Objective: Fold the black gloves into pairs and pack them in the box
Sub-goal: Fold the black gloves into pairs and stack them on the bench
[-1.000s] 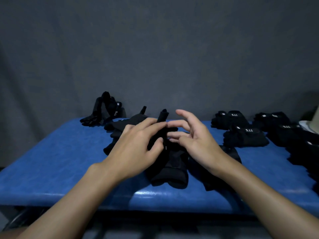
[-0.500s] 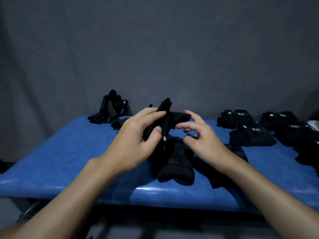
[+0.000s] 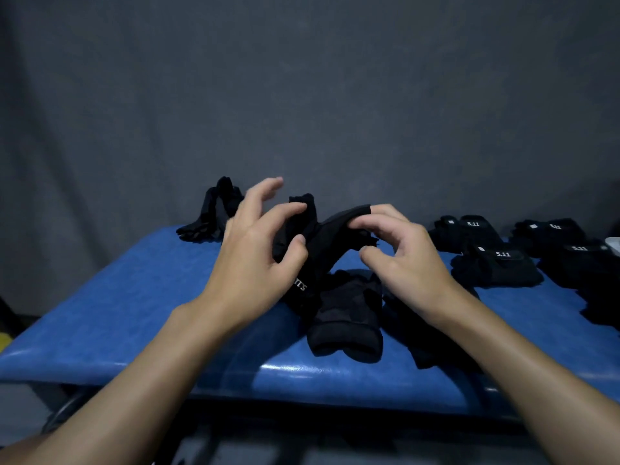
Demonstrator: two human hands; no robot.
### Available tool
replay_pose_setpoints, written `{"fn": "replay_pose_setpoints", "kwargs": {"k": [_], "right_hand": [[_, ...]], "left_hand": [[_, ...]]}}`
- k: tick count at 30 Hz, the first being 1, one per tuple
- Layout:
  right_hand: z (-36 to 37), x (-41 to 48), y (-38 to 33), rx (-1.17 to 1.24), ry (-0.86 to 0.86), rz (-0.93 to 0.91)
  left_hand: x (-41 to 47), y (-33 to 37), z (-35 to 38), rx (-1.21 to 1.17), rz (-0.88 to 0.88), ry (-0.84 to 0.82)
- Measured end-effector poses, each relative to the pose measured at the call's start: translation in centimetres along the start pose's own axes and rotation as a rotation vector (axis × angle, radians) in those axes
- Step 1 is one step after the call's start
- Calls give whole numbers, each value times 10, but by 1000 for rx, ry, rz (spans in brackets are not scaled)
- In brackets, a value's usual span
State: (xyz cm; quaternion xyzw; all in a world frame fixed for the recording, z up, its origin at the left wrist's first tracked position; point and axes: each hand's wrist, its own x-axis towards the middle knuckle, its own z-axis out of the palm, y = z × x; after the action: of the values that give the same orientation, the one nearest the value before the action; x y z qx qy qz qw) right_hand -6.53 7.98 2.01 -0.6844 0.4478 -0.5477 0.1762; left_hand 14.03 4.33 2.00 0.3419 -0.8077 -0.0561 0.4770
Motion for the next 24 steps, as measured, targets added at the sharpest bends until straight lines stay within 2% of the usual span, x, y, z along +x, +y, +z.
{"fn": "replay_pose_setpoints", "kwargs": {"k": [3,5,10,15,19,24], "right_hand": [[4,-1,-2,-20,-39,-17],[4,-2,-4,-27,-58,-17],[2,-4,-3,-38,-80,-24],[0,-6,0,-92,-46,-7],[-4,-8,3,-57,-11,78],[-1,-10,-1,69,-36,157]], "left_hand": [[3,3,-4,154,188,-77],[3,6,-3,157,211,-134],[4,-1,-2,135,145,-181],[5,0,-4,81,73,-135],[8,5,-9,-100,-22,-73],[7,14,-12,-352,-109,-104]]}}
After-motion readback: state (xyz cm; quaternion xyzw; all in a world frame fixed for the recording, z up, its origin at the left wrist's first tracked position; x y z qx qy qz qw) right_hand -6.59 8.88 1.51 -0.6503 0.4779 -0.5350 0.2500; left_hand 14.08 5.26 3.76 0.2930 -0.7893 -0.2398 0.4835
